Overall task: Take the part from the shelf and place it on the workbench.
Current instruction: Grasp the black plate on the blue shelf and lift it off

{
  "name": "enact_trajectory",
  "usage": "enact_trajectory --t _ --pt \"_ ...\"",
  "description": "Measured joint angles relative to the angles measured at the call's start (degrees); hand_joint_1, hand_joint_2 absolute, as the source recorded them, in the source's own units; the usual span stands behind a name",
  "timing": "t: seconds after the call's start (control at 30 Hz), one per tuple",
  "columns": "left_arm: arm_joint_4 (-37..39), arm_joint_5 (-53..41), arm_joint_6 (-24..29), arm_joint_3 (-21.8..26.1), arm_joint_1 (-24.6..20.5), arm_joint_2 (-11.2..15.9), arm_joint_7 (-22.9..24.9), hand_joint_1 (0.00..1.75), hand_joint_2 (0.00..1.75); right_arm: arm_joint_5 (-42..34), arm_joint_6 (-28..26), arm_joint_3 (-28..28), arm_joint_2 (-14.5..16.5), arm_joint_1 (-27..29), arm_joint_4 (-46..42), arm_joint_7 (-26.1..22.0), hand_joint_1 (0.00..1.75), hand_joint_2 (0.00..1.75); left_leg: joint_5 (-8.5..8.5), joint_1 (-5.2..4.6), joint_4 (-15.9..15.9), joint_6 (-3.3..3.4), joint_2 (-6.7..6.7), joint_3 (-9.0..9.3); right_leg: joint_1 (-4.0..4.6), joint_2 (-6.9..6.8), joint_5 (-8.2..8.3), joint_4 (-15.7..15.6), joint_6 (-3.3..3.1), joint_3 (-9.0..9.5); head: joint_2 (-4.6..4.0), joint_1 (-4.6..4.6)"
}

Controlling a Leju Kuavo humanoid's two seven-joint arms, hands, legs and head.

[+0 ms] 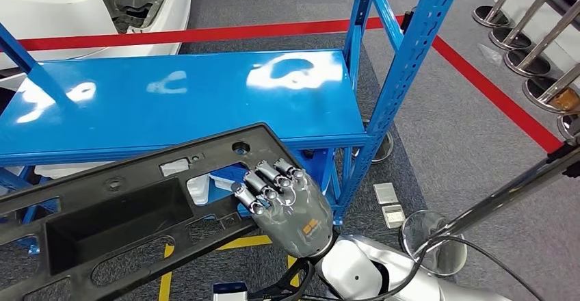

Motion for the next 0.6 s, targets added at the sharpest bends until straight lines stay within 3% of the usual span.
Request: enact_trajectory --t 0.03,0.1,0.17,0.3,0.33,0.4,0.47,0.5,0.53,0.6 --pt "0.00 0.00 0.00 0.01 0.00 -0.01 0.00 0.00 1.75 0.00 0.02 0.00 0.00 -0.01 0.04 0.01 1.75 1.75 0.11 -0.01 0.36 -0.05 0.00 -0.52 0.00 0.00 1.02 -1.47 -0.02 1.33 0.00 0.07" --pt "0.00 0.00 -0.01 0.01 0.00 -0.03 0.00 0.00 1.75 0.00 0.09 0.00 0.01 -0.04 0.08 0.10 1.75 1.75 0.25 0.00 1.10 -0.22 -0.01 -1.33 0.00 -0.02 3.80 -8.57 -0.27 5.84 0.00 0.24" --pt "-0.01 -0.01 -0.04 0.01 -0.01 -0.07 0.00 0.00 1.75 0.00 0.15 0.00 0.02 -0.08 0.11 0.34 1.75 1.75 0.44 -0.16 1.80 -0.71 -0.03 -2.05 0.22 0.03 5.10 -13.92 -0.69 8.48 0.00 0.36" --pt "-0.01 0.00 -0.21 0.01 -0.04 -0.11 0.00 0.00 1.75 0.00 0.19 0.00 0.02 0.00 0.22 0.93 1.75 1.75 0.66 -0.18 2.43 -2.15 -0.12 -2.72 0.28 0.12 6.03 -15.12 -1.93 8.19 0.00 0.15" --pt "0.00 0.00 -0.26 0.00 -0.05 -0.11 0.00 0.00 1.75 0.00 0.18 0.00 0.03 0.01 0.22 1.02 1.75 1.75 -0.38 -0.12 3.51 -2.50 -0.18 -3.12 0.17 0.04 6.39 -15.28 -2.33 8.00 0.00 -0.02" --pt "-0.01 0.00 -0.38 -0.01 -0.06 -0.11 0.00 0.00 1.75 -0.01 0.15 0.00 0.03 0.04 0.23 1.11 1.75 1.75 -4.38 0.12 8.76 -3.19 -0.27 -4.99 0.03 -0.13 7.08 -15.41 -2.95 7.39 0.00 -0.49" --pt "-0.02 0.00 -0.48 -0.01 -0.04 -0.11 0.00 0.00 1.75 -0.02 0.14 0.00 0.02 0.09 0.28 1.17 1.75 1.75 -8.09 0.31 15.53 -3.65 -0.25 -7.18 0.07 -0.19 7.59 -15.24 -3.11 6.50 0.00 -0.78" --pt "-0.02 0.00 -0.51 -0.01 -0.03 -0.11 0.00 0.00 1.75 -0.02 0.13 0.00 0.02 0.15 0.33 1.17 1.75 1.75 -8.62 0.35 17.13 -3.72 -0.25 -7.34 0.08 -0.21 7.83 -15.11 -3.05 6.07 0.00 -0.81" --pt "-0.02 0.00 -0.53 -0.01 -0.02 -0.11 0.00 0.00 1.75 -0.03 0.13 0.00 0.02 0.21 0.37 1.17 1.75 1.75 -8.14 0.36 16.66 -3.67 -0.25 -6.47 0.09 -0.21 8.05 -14.96 -2.96 5.68 0.00 -0.83" --pt "-0.02 0.00 -0.55 -0.01 -0.06 -0.11 0.00 0.00 1.75 -0.05 0.12 0.00 0.02 0.31 0.42 1.17 1.75 1.75 -5.24 0.36 10.29 -3.30 -0.28 -2.20 0.08 -0.17 8.36 -14.74 -2.68 5.19 0.00 -0.89"
